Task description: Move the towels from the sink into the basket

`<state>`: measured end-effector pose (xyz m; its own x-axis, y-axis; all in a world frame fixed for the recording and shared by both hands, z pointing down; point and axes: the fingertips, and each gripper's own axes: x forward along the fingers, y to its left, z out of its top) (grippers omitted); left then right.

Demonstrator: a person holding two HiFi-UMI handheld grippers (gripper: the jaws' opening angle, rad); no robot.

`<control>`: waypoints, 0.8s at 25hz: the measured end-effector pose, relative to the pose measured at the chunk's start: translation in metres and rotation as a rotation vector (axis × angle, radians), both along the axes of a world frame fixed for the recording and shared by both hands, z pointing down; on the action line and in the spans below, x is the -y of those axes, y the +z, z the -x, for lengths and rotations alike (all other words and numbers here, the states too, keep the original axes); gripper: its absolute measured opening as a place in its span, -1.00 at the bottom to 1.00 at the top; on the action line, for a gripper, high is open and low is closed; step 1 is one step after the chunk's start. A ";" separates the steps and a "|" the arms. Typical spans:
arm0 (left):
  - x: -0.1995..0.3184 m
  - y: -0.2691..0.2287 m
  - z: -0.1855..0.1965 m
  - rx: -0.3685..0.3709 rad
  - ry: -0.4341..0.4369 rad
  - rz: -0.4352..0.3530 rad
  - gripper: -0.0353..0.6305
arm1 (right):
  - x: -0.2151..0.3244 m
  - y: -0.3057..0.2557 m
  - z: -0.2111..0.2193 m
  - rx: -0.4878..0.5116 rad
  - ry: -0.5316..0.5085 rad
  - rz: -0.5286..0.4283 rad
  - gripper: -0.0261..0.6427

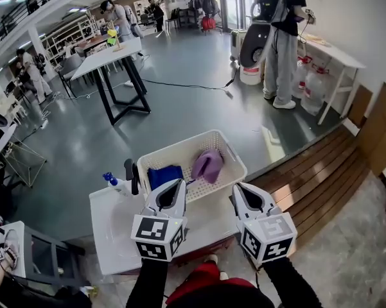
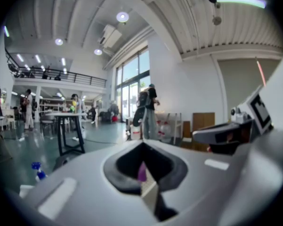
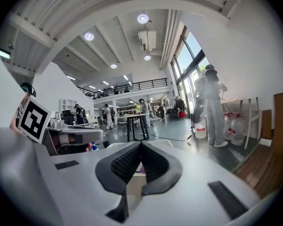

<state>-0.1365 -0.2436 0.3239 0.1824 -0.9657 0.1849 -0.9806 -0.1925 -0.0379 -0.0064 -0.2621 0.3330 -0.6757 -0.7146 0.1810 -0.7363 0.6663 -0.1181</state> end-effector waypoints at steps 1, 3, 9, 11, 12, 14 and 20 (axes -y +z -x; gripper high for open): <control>-0.004 0.003 -0.001 -0.004 -0.002 0.002 -0.88 | -0.002 0.001 -0.001 -0.002 0.001 -0.001 -0.90; -0.011 0.007 -0.003 -0.012 -0.007 0.008 -0.88 | -0.007 0.001 -0.003 -0.001 -0.004 0.000 -0.90; -0.033 0.015 -0.001 -0.032 -0.022 0.022 -0.88 | -0.022 0.005 -0.011 -0.001 -0.007 0.009 -0.90; -0.040 0.018 0.000 -0.036 -0.025 0.025 -0.88 | -0.025 0.008 -0.015 0.003 0.001 0.018 -0.90; -0.043 0.019 0.000 -0.040 -0.026 0.025 -0.88 | -0.026 0.010 -0.017 0.007 0.003 0.024 -0.90; -0.048 0.021 -0.002 -0.047 -0.027 0.025 -0.88 | -0.030 0.013 -0.021 0.013 0.001 0.034 -0.90; -0.062 0.023 -0.007 -0.064 -0.027 0.017 -0.88 | -0.040 0.013 -0.028 -0.021 -0.005 -0.009 -0.90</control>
